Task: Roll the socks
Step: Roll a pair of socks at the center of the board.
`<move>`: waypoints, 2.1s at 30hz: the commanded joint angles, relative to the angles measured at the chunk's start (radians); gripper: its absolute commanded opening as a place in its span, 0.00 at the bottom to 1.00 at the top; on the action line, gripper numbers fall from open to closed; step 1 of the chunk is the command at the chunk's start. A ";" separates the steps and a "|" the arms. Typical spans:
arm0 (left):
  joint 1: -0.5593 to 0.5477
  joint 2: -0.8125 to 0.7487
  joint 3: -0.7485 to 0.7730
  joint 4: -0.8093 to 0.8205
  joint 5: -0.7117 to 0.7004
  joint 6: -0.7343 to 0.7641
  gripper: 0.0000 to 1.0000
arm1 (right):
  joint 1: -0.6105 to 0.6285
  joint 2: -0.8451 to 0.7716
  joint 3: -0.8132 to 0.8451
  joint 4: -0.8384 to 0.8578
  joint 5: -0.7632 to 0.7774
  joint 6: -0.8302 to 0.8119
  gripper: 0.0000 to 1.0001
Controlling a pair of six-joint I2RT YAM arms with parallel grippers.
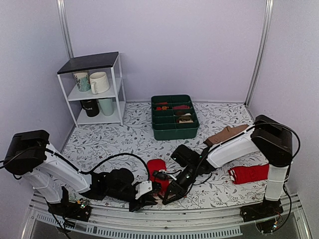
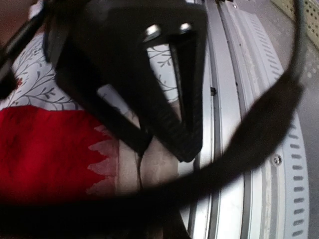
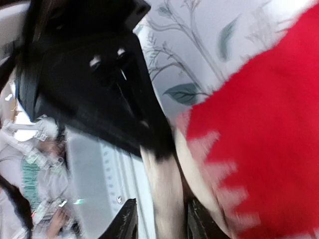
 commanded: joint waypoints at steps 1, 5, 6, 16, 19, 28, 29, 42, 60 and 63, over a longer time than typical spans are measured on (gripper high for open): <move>0.053 -0.040 -0.021 -0.097 0.050 -0.144 0.00 | -0.037 -0.199 -0.219 0.298 0.284 0.040 0.33; 0.090 -0.044 0.006 -0.174 0.116 -0.210 0.00 | 0.003 -0.399 -0.444 0.635 0.400 -0.060 0.36; 0.095 -0.038 0.021 -0.204 0.126 -0.222 0.00 | 0.025 -0.432 -0.489 0.700 0.440 -0.092 0.37; 0.146 0.055 0.077 -0.294 0.261 -0.282 0.00 | 0.197 -0.436 -0.515 0.738 0.618 -0.439 0.38; 0.154 0.055 0.071 -0.296 0.278 -0.283 0.00 | 0.229 -0.396 -0.483 0.684 0.643 -0.490 0.38; 0.160 0.048 0.056 -0.281 0.285 -0.287 0.00 | 0.239 -0.280 -0.456 0.684 0.665 -0.496 0.38; 0.160 0.046 0.056 -0.281 0.283 -0.286 0.00 | 0.240 -0.266 -0.451 0.682 0.679 -0.495 0.38; 0.164 0.046 0.063 -0.273 0.272 -0.262 0.00 | 0.237 -0.194 -0.399 0.597 0.714 -0.435 0.13; 0.055 -0.306 -0.077 -0.033 -0.024 0.038 0.57 | 0.027 -0.033 -0.240 0.201 0.253 -0.079 0.07; 0.028 -0.275 -0.084 -0.023 -0.031 0.047 0.57 | -0.005 -0.004 -0.205 0.128 0.200 -0.048 0.07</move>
